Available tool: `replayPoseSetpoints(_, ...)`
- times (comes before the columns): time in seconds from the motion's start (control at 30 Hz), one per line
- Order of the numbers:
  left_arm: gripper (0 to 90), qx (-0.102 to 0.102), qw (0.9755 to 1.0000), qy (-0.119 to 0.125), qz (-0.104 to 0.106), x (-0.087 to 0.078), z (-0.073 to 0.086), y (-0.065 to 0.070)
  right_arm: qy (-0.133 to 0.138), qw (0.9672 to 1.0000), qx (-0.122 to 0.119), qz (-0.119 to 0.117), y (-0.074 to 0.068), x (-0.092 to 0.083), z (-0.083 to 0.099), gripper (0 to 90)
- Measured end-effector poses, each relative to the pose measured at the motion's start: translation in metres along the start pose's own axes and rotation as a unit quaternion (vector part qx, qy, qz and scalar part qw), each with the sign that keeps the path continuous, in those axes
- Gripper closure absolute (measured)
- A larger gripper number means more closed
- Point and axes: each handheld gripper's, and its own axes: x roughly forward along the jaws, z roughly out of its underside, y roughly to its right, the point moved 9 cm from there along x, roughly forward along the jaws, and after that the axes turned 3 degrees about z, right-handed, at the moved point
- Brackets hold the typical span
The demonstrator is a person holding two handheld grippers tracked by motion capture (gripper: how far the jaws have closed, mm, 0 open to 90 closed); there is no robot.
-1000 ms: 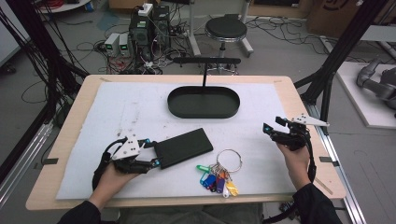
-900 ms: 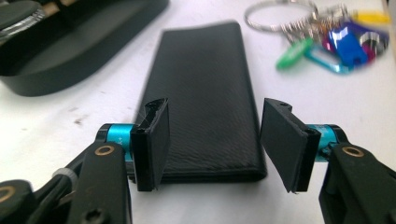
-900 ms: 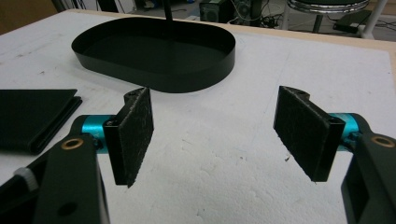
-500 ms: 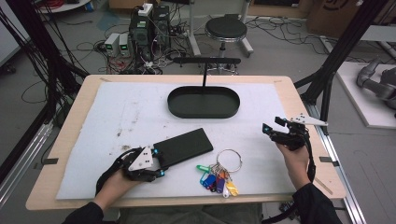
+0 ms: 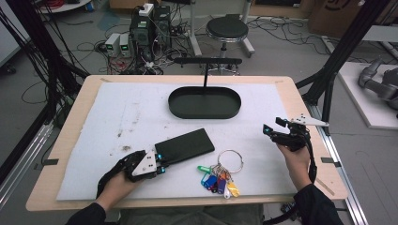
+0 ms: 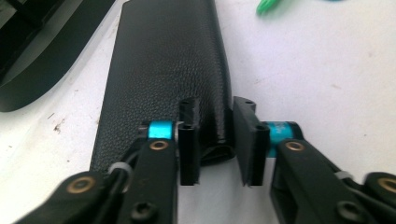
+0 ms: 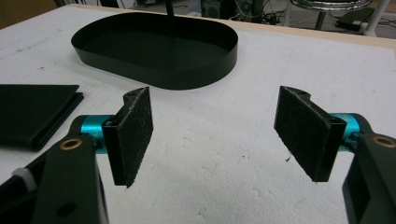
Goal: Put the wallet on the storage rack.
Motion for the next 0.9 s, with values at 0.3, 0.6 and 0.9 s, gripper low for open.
replayPoseSetpoints(0.3, 79.6, -0.068, 0.994, 0.084, 0.018, -0.017, -0.02, -0.015, 0.003, 1.0, -0.001, -0.005, -0.002, 0.0, -0.001, 28.8)
replayPoseSetpoints(0.6, 80.7, -0.118, 0.977, 0.172, 0.046, -0.03, -0.042, -0.022, 0.013, 0.9992, -0.019, -0.032, -0.014, 0.0, -0.004, 29.1)
replayPoseSetpoints(0.9, 80.8, -0.191, 0.9443, 0.259, 0.07, -0.044, -0.05, -0.033, 0.012, 0.9942, -0.043, -0.098, -0.039, 0.008, -0.004, 29.0)
